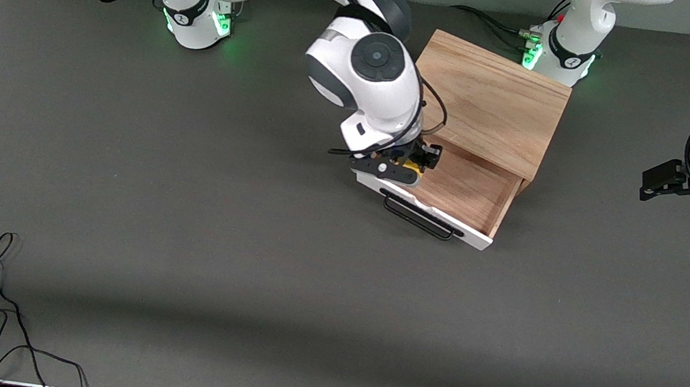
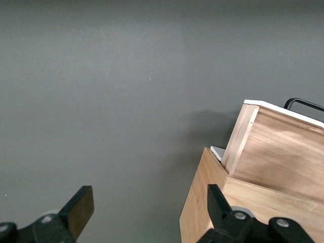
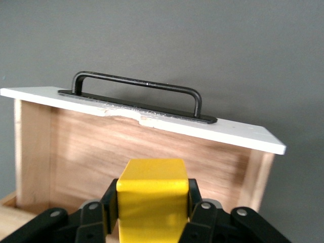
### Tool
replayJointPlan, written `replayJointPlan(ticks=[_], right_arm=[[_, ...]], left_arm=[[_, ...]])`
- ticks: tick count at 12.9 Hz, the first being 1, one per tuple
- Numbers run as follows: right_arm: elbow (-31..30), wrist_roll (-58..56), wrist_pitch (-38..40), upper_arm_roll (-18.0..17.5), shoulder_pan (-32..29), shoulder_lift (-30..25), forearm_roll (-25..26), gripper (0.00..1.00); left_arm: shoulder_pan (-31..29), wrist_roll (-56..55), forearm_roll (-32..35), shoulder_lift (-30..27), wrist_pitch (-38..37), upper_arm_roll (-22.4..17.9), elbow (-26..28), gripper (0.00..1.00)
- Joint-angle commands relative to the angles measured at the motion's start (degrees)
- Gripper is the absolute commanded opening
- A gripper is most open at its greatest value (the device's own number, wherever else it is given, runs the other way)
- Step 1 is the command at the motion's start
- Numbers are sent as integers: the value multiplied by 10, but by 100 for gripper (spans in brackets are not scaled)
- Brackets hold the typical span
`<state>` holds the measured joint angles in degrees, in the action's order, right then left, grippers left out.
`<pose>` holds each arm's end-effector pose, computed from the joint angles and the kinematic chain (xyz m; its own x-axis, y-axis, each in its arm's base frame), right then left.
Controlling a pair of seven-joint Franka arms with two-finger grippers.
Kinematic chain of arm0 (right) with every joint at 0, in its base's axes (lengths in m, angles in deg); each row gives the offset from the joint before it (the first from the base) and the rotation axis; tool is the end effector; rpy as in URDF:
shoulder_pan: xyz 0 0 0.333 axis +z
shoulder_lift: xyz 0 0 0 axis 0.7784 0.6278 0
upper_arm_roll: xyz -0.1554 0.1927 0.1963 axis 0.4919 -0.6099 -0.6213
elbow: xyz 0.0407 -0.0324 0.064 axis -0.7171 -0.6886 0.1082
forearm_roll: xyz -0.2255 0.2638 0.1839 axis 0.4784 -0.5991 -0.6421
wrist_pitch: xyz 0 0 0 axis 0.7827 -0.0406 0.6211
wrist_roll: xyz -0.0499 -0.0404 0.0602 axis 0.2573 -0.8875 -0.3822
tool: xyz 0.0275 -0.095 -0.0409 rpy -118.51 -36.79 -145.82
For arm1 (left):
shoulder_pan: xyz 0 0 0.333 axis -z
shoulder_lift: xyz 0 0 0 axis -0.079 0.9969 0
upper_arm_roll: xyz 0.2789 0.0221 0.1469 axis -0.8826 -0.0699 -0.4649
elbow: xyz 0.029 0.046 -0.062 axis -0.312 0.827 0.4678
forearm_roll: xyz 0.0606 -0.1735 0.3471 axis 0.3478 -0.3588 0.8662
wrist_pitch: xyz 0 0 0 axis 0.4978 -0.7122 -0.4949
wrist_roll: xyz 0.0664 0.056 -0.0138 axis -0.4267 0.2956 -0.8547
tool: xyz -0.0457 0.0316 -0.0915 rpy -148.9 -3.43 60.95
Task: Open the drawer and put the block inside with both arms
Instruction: 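Carry the yellow cube with the right gripper over the open drawer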
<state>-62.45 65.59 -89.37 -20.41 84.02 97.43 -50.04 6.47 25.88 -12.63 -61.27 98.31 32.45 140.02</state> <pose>0.4834 0.5990 0.3854 0.9565 -0.2787 -0.0867 -0.2908 -0.9349 -0.2032 0.5612 -0.0244 0.5916 0.9969 -0.0729 -0.0309 -0.0729 -0.9973 0.0011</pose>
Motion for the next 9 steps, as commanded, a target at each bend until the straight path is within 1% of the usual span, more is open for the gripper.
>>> replayJointPlan(ticks=[1, 2, 3, 5, 6, 7, 8, 9], right_arm=[[8, 62, -37, 0, 18, 38, 44, 32], [8, 63, -40, 0, 23, 43, 45, 32], [7, 64, -40, 0, 25, 46, 52, 37], [7, 64, -40, 0, 26, 50, 54, 41], [7, 65, -40, 0, 28, 50, 55, 49], [7, 67, -40, 1, 31, 50, 57, 92], [6, 67, -40, 1, 33, 50, 69, 100], [6, 67, -40, 0, 35, 50, 86, 100]], left_arm=[[11, 5, 10, -5, -8, -6, 3, 100], [10, 4, 10, -4, -9, -6, 3, 100], [9, 5, 10, -4, -9, -6, 3, 100], [9, 6, 10, -4, -9, -6, 3, 100], [10, 5, 10, -4, -9, -6, 3, 100], [10, 5, 10, -4, -9, -6, 3, 100], [11, 5, 10, -4, -9, -6, 3, 100], [11, 5, 10, -4, -9, -6, 3, 100]])
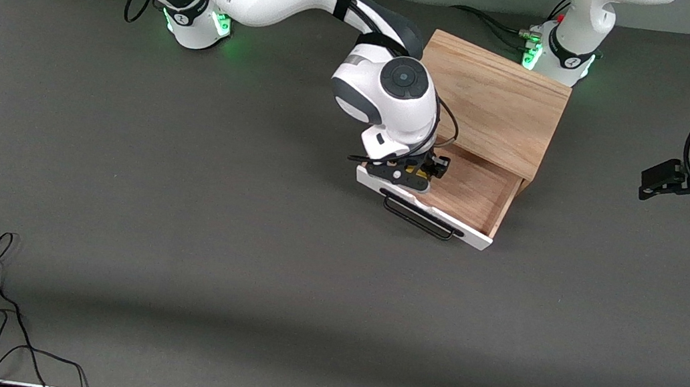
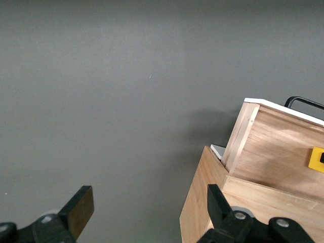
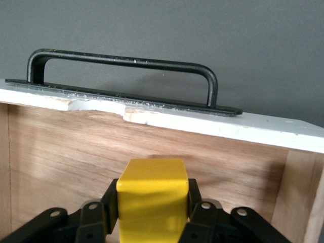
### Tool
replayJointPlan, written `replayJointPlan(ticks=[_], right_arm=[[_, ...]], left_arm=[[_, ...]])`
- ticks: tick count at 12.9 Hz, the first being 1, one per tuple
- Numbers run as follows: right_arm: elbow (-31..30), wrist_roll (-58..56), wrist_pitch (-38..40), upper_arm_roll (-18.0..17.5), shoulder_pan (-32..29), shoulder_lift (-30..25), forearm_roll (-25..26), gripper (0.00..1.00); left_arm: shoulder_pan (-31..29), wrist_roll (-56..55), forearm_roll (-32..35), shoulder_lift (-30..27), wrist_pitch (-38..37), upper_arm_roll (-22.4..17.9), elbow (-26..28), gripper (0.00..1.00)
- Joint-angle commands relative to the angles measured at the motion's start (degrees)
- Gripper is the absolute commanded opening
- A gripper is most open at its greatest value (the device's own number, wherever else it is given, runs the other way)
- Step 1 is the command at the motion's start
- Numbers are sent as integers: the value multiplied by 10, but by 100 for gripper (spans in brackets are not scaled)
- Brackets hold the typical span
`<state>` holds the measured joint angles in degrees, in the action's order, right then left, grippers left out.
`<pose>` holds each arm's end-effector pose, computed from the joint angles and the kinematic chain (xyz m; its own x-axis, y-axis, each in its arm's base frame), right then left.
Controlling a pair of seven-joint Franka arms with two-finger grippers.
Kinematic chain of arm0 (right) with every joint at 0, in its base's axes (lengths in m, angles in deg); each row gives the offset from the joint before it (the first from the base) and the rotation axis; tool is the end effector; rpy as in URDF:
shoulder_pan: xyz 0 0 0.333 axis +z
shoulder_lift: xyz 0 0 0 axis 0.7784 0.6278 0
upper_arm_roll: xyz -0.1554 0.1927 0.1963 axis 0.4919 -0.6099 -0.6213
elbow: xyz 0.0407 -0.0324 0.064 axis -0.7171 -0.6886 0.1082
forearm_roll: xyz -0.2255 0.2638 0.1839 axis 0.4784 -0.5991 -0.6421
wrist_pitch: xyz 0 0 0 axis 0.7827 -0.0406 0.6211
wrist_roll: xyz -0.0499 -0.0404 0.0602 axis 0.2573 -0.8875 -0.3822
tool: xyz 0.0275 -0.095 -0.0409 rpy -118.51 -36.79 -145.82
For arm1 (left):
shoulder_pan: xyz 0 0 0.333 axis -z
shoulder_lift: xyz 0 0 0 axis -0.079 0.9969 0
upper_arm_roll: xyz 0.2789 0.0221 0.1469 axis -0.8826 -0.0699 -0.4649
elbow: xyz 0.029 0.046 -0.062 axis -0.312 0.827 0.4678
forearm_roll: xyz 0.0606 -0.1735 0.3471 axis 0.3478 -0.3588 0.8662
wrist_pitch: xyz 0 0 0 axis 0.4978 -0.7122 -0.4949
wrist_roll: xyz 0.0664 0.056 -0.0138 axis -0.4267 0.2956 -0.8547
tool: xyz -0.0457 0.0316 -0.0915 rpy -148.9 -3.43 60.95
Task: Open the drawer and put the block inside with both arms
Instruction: 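Carry the yellow cube with the right gripper over the open drawer, then lower the cube into the drawer and open the right gripper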
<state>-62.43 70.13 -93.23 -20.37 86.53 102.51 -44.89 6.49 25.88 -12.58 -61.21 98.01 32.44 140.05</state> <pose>0.4668 0.6230 0.3265 0.9535 -0.2959 -0.0566 -0.3013 -0.9372 -0.1759 0.5608 -0.0244 0.5903 0.9966 -0.0731 -0.0377 -0.0732 -0.9973 0.0005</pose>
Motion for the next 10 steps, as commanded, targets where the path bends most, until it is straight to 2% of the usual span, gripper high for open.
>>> replayJointPlan(ticks=[1, 6, 8, 10], right_arm=[[7, 26, -1, 0, 10, 0, 38, 100], [24, 30, 7, -3, 4, -18, 36, 100], [25, 27, 24, -5, -17, -47, 32, 100], [18, 21, 59, -28, -55, -85, 32, 100]], left_arm=[[10, 5, 9, -4, -6, -6, 3, 100], [10, 5, 9, -4, -6, -6, 3, 100], [10, 5, 9, -5, -5, -6, 3, 100], [10, 5, 9, -5, -5, -6, 3, 100]])
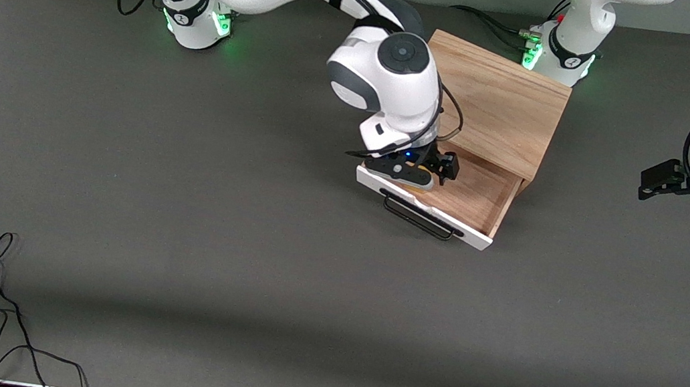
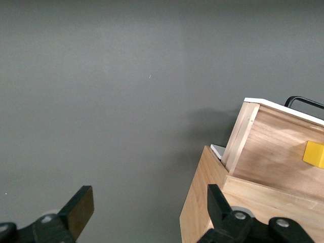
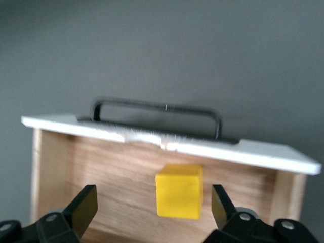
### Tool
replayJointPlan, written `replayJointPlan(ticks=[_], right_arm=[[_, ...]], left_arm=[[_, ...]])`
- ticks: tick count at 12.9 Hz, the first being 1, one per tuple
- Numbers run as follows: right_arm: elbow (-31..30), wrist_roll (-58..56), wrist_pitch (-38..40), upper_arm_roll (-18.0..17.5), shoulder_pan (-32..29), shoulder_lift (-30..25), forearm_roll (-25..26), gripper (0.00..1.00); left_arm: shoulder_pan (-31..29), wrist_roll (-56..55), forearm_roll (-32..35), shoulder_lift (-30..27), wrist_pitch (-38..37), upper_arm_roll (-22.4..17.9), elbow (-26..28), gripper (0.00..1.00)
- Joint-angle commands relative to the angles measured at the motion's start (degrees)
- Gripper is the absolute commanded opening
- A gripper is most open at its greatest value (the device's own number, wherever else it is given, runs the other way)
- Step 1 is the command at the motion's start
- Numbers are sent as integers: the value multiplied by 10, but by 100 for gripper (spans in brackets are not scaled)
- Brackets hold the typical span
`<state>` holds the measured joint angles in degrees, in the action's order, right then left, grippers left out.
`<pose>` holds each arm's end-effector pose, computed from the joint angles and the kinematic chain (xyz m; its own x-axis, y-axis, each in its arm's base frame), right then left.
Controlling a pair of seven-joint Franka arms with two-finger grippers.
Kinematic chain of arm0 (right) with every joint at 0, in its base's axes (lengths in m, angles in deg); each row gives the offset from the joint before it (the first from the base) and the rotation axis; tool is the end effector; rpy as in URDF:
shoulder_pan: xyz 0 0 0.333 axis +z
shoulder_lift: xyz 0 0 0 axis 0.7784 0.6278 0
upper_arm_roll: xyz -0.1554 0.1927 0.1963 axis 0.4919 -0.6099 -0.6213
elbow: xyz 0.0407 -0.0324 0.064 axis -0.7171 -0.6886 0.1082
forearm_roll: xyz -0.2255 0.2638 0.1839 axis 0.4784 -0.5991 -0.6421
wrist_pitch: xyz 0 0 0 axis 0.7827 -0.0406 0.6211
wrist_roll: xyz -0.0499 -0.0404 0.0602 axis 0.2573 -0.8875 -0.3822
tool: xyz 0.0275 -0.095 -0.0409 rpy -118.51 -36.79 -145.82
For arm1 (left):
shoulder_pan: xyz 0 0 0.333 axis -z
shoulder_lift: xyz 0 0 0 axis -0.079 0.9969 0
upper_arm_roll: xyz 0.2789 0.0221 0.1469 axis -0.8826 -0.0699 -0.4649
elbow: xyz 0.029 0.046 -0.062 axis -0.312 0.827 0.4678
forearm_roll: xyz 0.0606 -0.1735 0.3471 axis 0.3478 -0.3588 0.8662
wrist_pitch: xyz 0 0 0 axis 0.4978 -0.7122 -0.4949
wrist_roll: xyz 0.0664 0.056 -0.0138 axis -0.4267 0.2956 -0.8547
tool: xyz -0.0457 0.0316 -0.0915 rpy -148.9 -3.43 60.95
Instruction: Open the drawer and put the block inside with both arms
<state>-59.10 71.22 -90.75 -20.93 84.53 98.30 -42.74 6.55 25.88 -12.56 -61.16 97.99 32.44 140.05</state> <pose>0.4946 0.6033 0.4051 0.9376 -0.3472 0.0202 -0.3325 -0.9119 -0.2404 0.5610 -0.0250 0.5898 0.9965 -0.0742 -0.0389 -0.0742 -0.9972 0.0002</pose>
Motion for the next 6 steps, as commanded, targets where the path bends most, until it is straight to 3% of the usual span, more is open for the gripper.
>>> replayJointPlan(ticks=[1, 6], right_arm=[[-21, 2, 40, -27, -48, -59, 13, 100], [-67, -136, 135, -26, -138, -162, -7, 100]], left_arm=[[10, 5, 9, -5, -5, -6, 3, 100], [10, 5, 9, -5, -6, -6, 3, 100]])
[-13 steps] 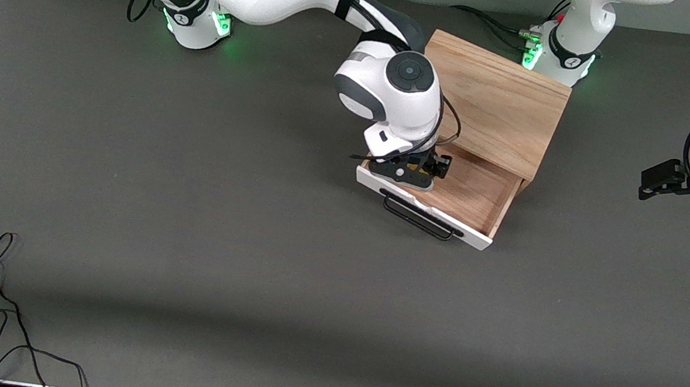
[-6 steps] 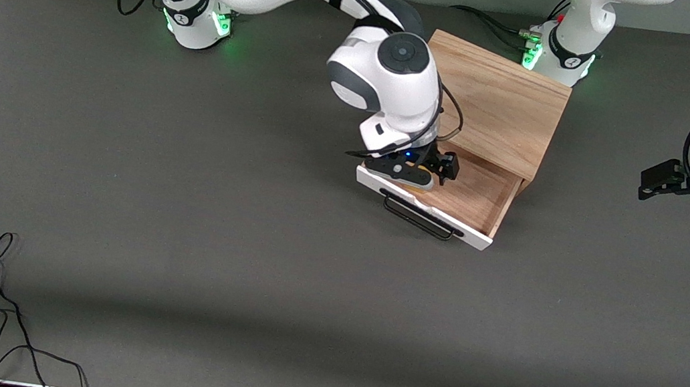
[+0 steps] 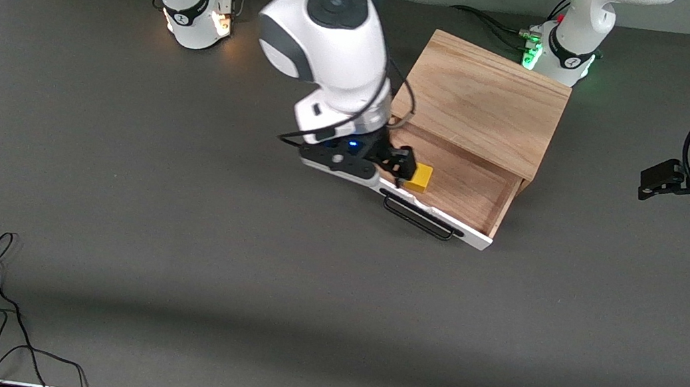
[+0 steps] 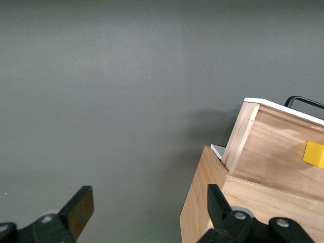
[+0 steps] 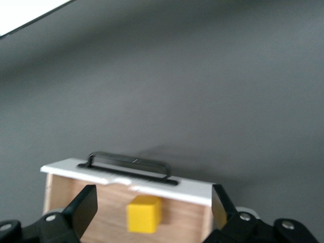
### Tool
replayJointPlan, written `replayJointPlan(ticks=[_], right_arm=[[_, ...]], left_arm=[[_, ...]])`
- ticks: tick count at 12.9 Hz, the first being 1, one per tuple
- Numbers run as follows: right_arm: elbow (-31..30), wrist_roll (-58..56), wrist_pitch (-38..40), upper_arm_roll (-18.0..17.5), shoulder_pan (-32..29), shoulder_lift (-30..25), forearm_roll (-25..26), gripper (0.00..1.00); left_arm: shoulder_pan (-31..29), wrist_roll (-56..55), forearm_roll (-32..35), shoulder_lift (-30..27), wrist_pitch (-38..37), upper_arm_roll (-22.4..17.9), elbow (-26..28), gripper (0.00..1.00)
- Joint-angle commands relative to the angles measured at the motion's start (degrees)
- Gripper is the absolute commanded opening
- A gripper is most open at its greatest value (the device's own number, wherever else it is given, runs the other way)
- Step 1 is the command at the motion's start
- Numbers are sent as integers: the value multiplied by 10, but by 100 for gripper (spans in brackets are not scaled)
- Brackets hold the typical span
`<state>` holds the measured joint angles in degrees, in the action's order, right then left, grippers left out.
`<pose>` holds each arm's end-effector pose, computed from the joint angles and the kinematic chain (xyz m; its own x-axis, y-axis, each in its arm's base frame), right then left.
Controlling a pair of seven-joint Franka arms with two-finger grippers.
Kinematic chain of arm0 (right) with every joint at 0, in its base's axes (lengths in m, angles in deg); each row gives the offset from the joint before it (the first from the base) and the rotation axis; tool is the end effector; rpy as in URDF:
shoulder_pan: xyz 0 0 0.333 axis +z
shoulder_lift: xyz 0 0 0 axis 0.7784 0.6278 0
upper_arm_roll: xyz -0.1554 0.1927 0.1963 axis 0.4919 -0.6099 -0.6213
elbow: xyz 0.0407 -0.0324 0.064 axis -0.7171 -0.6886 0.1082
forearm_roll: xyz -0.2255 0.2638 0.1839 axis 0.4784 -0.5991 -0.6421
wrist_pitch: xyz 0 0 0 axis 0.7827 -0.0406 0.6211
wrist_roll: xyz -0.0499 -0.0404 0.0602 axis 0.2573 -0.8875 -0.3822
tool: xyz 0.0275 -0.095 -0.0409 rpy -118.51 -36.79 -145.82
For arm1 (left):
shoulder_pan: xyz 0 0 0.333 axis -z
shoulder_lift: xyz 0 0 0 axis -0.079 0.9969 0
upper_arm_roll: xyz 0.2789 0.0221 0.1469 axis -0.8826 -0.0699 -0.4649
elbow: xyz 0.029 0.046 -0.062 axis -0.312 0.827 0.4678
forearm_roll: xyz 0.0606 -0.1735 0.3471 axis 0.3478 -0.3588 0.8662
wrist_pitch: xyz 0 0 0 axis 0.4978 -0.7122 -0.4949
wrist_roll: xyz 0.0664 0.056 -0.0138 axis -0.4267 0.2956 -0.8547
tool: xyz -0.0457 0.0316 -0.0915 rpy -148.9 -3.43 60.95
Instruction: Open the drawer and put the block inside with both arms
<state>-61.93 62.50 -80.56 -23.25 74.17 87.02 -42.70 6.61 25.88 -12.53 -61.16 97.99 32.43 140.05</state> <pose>0.5405 0.5010 0.5105 0.9388 -0.3286 0.1028 -0.3074 -0.9345 -0.1797 0.5610 -0.0254 0.5898 0.9964 -0.0751 -0.0389 -0.0751 -0.9972 -0.0004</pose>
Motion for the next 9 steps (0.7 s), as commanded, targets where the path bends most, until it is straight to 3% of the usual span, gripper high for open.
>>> replayJointPlan(ticks=[1, 3, 5, 7, 9], right_arm=[[-39, -83, 57, -3, -62, -67, -33, 100], [-43, -162, 117, 2, -113, -100, -71, 100], [-57, -232, 157, 34, -139, -128, -74, 100], [-109, -305, 144, 104, -143, -177, -88, 100], [-151, -374, 123, 208, -141, -228, -183, 100]], left_arm=[[9, 4, 9, -5, -6, -6, 3, 100], [9, 4, 9, -5, -6, -6, 3, 100], [9, 3, 9, -5, -6, -6, 3, 100], [10, 3, 9, -5, -6, -6, 3, 100], [9, 3, 9, -6, -7, -6, 3, 100]])
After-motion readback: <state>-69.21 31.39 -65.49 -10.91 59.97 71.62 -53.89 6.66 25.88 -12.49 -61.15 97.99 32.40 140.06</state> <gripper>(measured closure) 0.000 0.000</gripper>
